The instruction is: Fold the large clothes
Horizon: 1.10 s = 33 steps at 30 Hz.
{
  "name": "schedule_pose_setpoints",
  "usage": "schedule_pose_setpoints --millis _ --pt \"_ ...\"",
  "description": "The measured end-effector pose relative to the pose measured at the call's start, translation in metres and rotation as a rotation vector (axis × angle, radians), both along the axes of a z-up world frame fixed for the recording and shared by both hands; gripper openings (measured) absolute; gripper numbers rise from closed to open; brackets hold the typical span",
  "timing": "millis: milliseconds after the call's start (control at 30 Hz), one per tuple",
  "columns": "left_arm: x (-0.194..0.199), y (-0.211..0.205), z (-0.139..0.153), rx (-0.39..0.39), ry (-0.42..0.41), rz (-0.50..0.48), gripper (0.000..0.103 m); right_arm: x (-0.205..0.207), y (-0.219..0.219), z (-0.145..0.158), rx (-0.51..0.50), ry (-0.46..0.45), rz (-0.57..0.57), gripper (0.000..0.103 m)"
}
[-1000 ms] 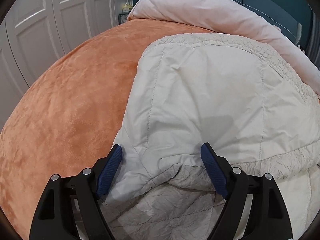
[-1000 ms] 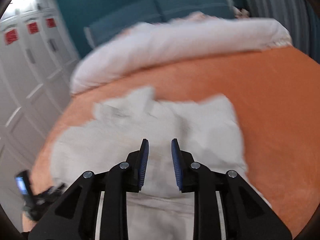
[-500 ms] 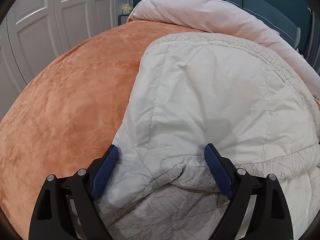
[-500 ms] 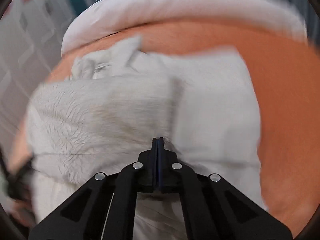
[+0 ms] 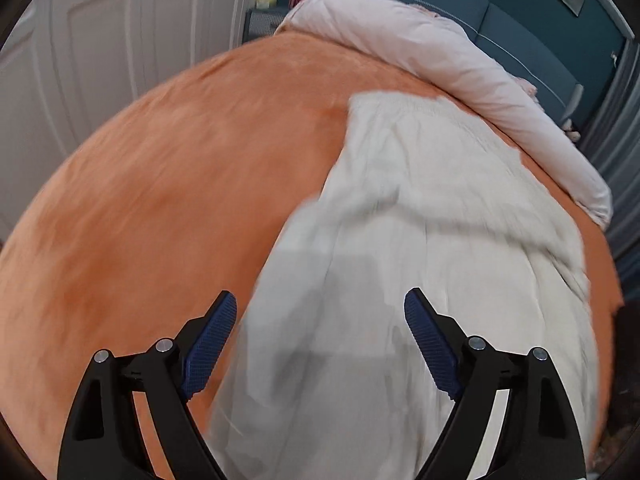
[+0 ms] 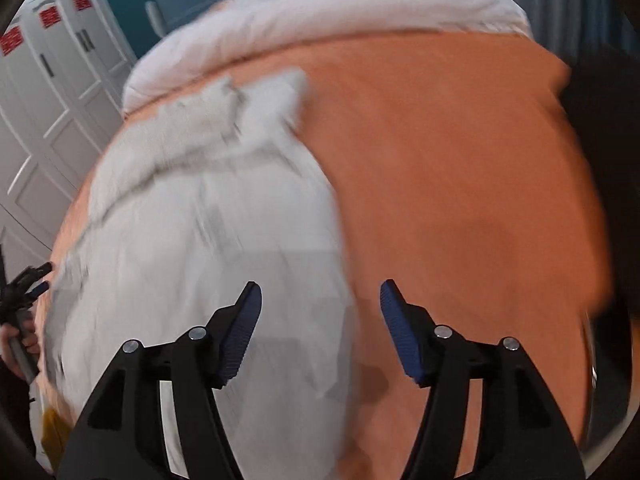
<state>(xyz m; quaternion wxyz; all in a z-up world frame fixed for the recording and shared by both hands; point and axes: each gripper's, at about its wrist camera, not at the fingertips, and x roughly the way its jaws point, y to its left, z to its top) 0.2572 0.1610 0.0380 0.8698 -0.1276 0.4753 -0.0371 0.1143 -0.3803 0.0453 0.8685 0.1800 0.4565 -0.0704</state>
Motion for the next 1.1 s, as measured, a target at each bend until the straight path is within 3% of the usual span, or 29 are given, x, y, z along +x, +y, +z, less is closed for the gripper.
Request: schedule_pose_setpoints --millis 133,300,367,433,467,533,567,633,733,867,967,1100 --pt "-0.068 0.033 -0.008 -0.099 0.090 0.036 0.083 -0.067 -0.006 -0.025 0.184 0.034 -0.053 0.065" --pt "-0.093 0.036 -0.032 -0.204 0.157 0.085 0.083 -0.077 0.009 -0.054 0.354 0.041 -0.066 0.067" --pt "-0.099 0.032 -0.036 -0.219 0.141 0.109 0.083 -0.070 0.020 -0.061 0.395 0.037 -0.072 0.069" --pt "-0.097 0.022 -0.032 -0.209 0.126 0.088 0.075 -0.064 0.029 -0.060 0.400 0.025 -0.080 0.068" --pt "-0.097 0.020 -0.033 -0.223 0.127 0.066 0.057 -0.061 0.034 -0.059 0.400 0.026 -0.092 0.066" --pt "-0.097 0.014 -0.030 -0.222 0.152 0.042 0.043 -0.058 0.040 -0.055 0.399 0.032 -0.097 0.052" --pt "-0.100 0.012 -0.024 -0.204 0.141 0.034 0.026 -0.058 0.041 -0.052 0.398 0.026 -0.088 0.045" --pt "-0.106 0.015 -0.013 -0.210 0.124 0.005 0.010 -0.060 0.046 -0.038 0.366 0.005 -0.050 0.022" --pt "-0.122 0.016 0.015 -0.219 0.063 -0.029 0.006 -0.064 0.050 -0.017 0.325 -0.003 -0.006 0.013" --pt "-0.148 0.013 0.047 -0.200 0.042 -0.082 0.006 -0.083 0.057 0.014 0.242 0.011 0.068 0.012" --pt "-0.180 0.014 0.068 -0.171 0.069 -0.145 0.006 -0.113 0.060 0.030 0.203 0.060 0.144 0.012" --pt "-0.243 0.018 0.092 -0.105 0.141 -0.258 0.006 -0.171 0.072 0.049 0.170 0.215 0.278 0.012"
